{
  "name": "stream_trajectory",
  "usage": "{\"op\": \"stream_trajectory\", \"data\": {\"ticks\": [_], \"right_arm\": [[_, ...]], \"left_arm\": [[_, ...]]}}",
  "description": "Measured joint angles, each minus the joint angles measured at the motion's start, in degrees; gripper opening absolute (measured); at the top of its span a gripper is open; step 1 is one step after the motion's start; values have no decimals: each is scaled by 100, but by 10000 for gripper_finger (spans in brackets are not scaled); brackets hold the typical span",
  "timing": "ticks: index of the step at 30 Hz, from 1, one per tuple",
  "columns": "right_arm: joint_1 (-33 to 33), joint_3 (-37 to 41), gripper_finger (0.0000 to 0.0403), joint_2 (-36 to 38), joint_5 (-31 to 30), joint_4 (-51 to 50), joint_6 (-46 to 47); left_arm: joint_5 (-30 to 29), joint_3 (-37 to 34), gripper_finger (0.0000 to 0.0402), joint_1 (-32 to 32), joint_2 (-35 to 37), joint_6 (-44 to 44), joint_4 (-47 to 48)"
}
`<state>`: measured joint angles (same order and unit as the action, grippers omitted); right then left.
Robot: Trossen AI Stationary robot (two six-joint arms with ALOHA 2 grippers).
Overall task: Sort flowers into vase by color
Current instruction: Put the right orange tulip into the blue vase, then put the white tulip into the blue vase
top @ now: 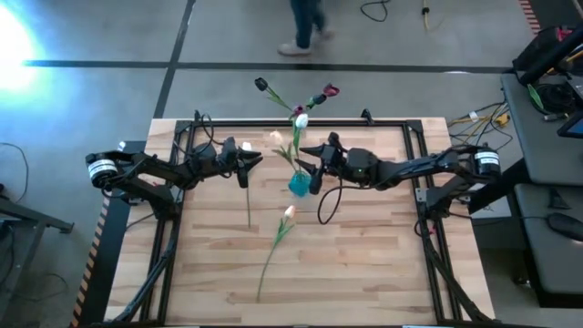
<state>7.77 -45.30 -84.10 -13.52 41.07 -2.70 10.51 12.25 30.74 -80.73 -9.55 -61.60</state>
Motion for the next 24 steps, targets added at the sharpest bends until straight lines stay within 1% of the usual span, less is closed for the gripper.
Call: {"op": "stream_trajectory", "data": {"ticks": [3, 8, 11, 14, 17, 20, 24], "right_arm": [[-28, -1, 173, 218, 43, -288, -48], [-130, -2, 170, 735, 42, -896, -245], [-183, -2, 167, 1051, 42, -1295, -286], [-218, -2, 167, 1323, 38, -1741, -321], [-225, -2, 167, 1526, 7, -2146, -326], [-225, 0, 167, 1646, -4, -2514, -326], [-225, 6, 167, 1693, -7, -2785, -291]], "left_arm": [[-95, 5, 75, 0, 0, -52, -2], [-104, 9, 75, 20, 5, -566, 42], [-108, 32, 75, 20, 19, -832, 341], [-115, 163, 75, 20, 38, -952, 913], [-257, 386, 75, 22, 80, -1003, 1909], [-441, 756, 75, 22, 186, -1007, 3185], [-731, 1474, 75, 27, 223, -1250, 5476]]}}
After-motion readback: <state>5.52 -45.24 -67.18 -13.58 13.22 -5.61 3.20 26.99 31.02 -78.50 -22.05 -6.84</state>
